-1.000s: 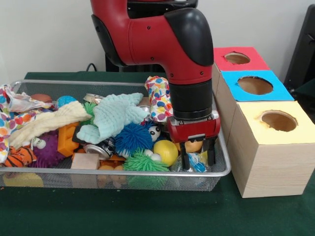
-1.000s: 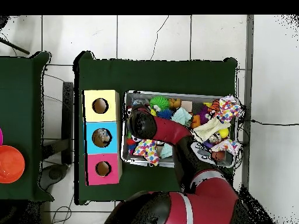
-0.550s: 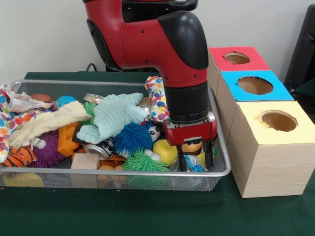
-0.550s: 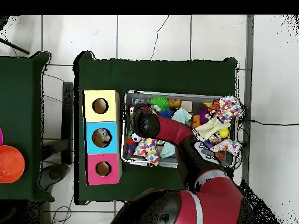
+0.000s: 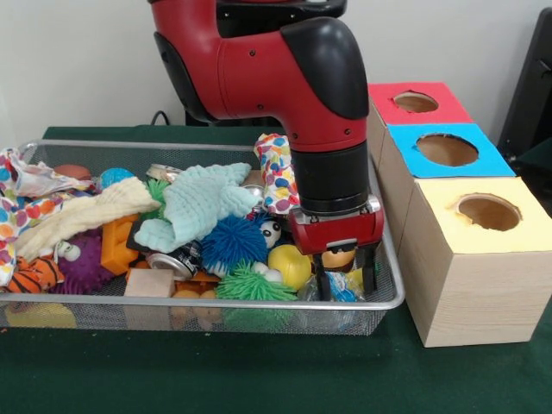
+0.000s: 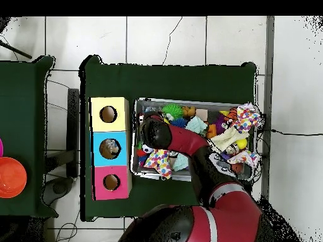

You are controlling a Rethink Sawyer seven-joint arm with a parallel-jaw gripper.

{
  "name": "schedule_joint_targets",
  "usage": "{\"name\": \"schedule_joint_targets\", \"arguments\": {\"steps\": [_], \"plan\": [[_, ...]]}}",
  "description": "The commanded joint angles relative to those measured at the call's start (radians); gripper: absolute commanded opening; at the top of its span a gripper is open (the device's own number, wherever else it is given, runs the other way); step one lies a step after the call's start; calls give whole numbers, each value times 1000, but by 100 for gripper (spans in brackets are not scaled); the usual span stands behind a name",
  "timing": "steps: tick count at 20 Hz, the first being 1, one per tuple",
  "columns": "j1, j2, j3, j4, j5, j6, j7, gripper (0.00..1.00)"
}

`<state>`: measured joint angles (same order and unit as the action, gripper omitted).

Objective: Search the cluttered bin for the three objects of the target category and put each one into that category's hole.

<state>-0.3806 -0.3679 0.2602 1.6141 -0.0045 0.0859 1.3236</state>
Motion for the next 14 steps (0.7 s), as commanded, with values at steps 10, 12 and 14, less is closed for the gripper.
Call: {"name": "schedule_joint_targets", "arguments": {"steps": [10, 12, 14], "plan": [[-5, -5, 58, -15, -121, 117, -8, 100], [18, -32, 46, -38, -166, 156, -62, 100], [26, -58, 54, -70, -241, 196, -147, 100]]}}
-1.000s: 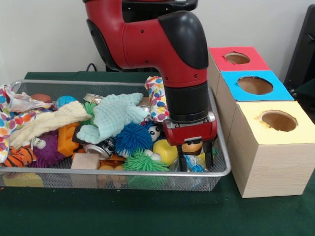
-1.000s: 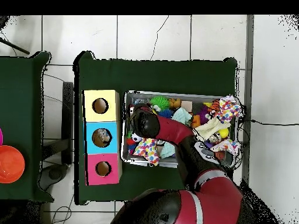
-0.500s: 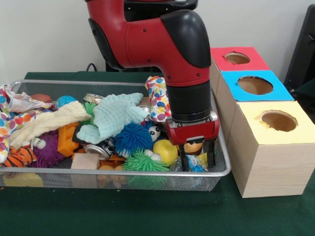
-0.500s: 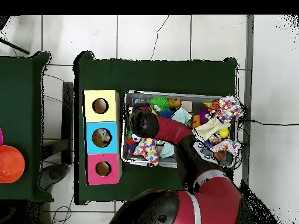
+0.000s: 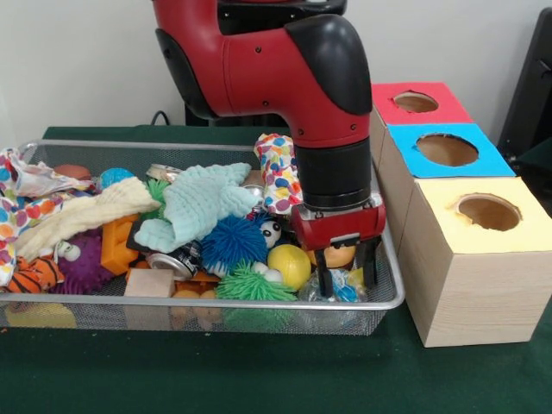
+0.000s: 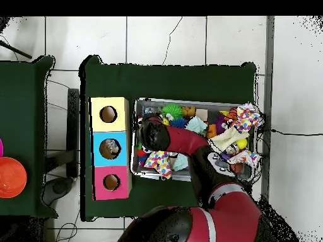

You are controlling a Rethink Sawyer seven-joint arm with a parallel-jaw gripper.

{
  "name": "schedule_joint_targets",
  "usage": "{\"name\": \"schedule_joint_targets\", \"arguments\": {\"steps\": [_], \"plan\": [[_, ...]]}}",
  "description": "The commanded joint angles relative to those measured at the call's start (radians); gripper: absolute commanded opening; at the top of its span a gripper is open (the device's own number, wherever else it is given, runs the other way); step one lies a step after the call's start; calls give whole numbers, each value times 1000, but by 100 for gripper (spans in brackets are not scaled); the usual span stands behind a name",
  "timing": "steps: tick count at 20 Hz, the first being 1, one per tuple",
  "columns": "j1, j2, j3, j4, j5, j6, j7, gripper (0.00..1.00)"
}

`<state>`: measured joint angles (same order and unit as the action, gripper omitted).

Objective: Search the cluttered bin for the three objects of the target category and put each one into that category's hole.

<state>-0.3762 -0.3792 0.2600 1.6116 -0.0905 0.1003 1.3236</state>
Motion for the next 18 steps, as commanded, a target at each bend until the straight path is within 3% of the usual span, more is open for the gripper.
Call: {"name": "schedule_joint_targets", "arguments": {"steps": [1, 3, 8, 15, 18], "plan": [[8, -47, 83, -77, -194, 196, -191, 100], [1, -46, 113, -107, -261, 242, -260, 100], [32, -82, 110, -122, -349, 286, -209, 100], [-60, -97, 256, -68, -411, 342, -251, 100], [-60, -98, 254, -69, -448, 331, -221, 100]]}}
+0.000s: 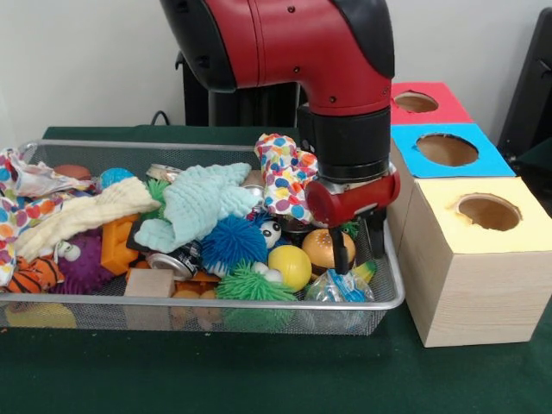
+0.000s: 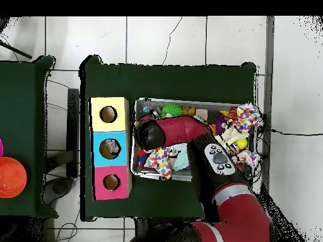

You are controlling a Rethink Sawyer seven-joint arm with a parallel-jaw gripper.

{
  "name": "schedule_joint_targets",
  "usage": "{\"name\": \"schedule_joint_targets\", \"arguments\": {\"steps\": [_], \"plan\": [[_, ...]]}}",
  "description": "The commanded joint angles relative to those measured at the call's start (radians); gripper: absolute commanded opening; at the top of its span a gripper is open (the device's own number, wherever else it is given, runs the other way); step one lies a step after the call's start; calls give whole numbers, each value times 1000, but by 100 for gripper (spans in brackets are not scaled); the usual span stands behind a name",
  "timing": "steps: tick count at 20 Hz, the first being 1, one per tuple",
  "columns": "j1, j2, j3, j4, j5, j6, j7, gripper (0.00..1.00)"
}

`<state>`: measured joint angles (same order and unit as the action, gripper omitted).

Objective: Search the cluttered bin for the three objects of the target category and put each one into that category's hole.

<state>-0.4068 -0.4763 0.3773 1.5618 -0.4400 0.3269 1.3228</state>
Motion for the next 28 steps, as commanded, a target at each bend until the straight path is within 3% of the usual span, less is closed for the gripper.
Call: {"name": "schedule_joint_targets", "arguments": {"steps": [1, 4, 7, 9, 12, 13, 18, 23, 28], "plan": [[-38, 4, 142, -23, -112, 95, -216, 100], [-41, 5, 157, -32, -131, 130, -224, 100], [-51, 7, 208, -59, -172, 232, -371, 100], [-40, -27, 270, -78, -278, 268, -591, 100], [-94, -4, 459, -43, -371, 348, -1021, 100], [-108, 3, 493, -17, -382, 359, -1076, 100], [-164, 30, 584, 49, -407, 388, -1223, 100], [-154, 44, 590, 52, -414, 426, -1360, 100], [-206, 83, 608, 64, -358, 402, -1428, 100]]}}
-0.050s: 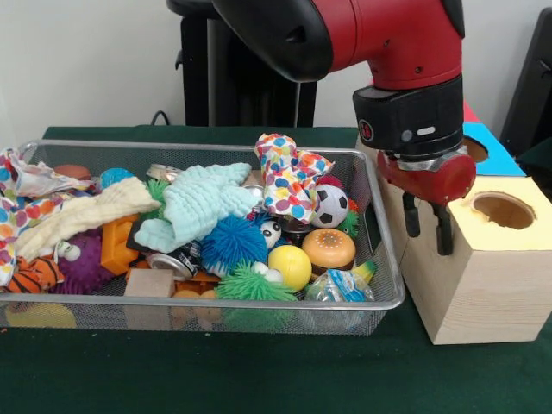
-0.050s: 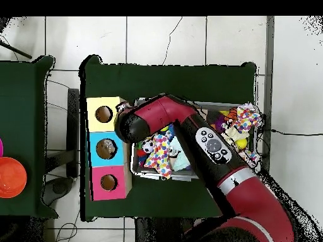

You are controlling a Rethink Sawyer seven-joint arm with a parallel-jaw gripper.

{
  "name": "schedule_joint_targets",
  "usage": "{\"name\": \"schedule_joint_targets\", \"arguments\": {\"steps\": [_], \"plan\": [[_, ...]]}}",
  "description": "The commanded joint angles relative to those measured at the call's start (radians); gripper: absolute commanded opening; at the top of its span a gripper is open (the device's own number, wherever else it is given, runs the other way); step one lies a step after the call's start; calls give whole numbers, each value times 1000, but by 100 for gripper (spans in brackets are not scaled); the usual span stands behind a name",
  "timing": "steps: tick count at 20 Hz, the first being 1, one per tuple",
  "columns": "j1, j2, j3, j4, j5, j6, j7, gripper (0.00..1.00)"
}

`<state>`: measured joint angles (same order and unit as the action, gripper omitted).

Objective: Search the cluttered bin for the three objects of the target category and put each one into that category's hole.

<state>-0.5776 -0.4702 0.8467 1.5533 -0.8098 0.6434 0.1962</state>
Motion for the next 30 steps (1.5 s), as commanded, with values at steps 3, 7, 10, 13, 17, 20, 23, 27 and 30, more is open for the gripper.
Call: {"name": "schedule_joint_targets", "arguments": {"steps": [3, 7, 10, 13, 17, 20, 23, 27, 30], "plan": [[-87, 88, 161, 73, 55, 99, -351, 100], [-142, 103, 184, 83, 48, 124, -447, 100], [-190, 104, 204, 90, 42, 162, -510, 100], [-221, 102, 209, 105, 25, 168, -512, 100], [-222, 102, 209, 119, 10, 158, -473, 100], [-224, 96, 212, 132, 9, 154, -463, 100], [-230, 102, 212, 133, 7, 159, -480, 100], [-234, 119, 206, 125, 3, 155, -496, 100], [-240, 130, 204, 125, 1, 153, -499, 100]]}}
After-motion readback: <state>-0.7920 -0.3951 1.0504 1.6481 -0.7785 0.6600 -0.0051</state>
